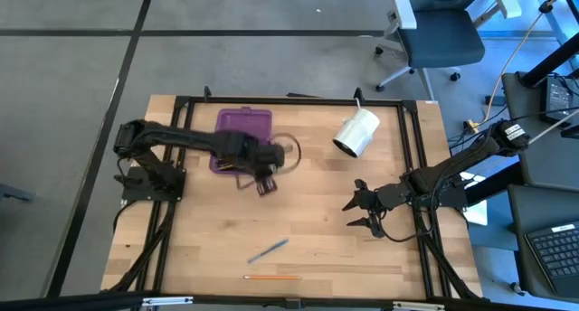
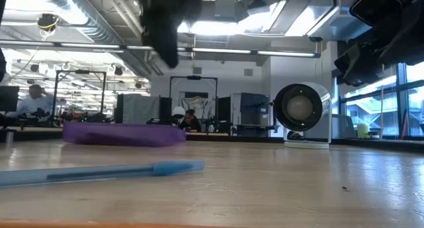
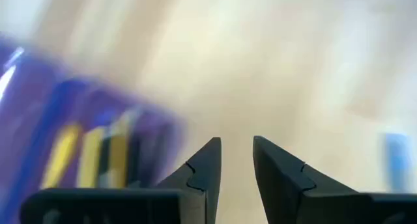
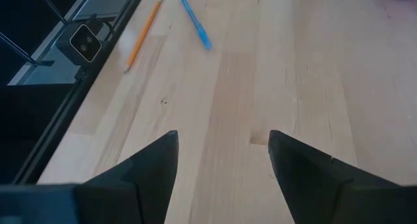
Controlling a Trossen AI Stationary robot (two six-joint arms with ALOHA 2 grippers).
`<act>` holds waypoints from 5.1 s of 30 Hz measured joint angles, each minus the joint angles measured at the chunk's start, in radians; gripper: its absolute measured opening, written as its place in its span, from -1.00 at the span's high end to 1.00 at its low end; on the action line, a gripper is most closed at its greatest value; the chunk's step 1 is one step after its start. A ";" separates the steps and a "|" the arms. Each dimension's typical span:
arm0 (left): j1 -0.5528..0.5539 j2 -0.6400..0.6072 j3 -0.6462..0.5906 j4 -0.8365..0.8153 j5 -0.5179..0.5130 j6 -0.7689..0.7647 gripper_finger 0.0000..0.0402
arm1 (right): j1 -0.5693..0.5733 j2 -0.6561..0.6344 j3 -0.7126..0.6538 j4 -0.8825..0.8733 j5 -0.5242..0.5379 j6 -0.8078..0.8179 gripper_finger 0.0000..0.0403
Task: Pick & place school supplies into a supply box
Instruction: Put the blue pen into the purple box organizer
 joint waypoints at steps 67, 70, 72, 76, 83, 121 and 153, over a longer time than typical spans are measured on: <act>-0.468 0.419 -0.005 0.441 -0.102 -0.282 0.05 | 0.000 0.001 0.000 -0.010 0.020 0.042 -0.20; -0.468 0.437 -0.003 0.431 -0.100 -0.327 0.05 | 0.000 0.001 0.000 -0.011 0.021 0.041 -0.20; -0.468 0.445 0.000 0.428 -0.101 -0.363 0.06 | 0.000 0.001 0.000 -0.016 0.030 0.041 -0.20; -0.476 0.451 0.001 0.426 -0.105 -0.379 0.05 | 0.000 0.001 0.000 -0.019 0.032 0.041 -0.20; -0.495 0.448 -0.003 0.428 -0.141 -0.339 0.06 | 0.000 0.002 0.000 -0.029 0.033 0.042 -0.20; -0.374 0.243 -0.008 0.072 0.007 -0.180 0.92 | 0.000 0.002 0.000 -0.046 0.036 0.014 -0.20; 0.298 0.068 -0.290 0.162 0.003 0.447 0.91 | 0.000 0.002 0.000 -0.105 0.070 -0.002 -0.20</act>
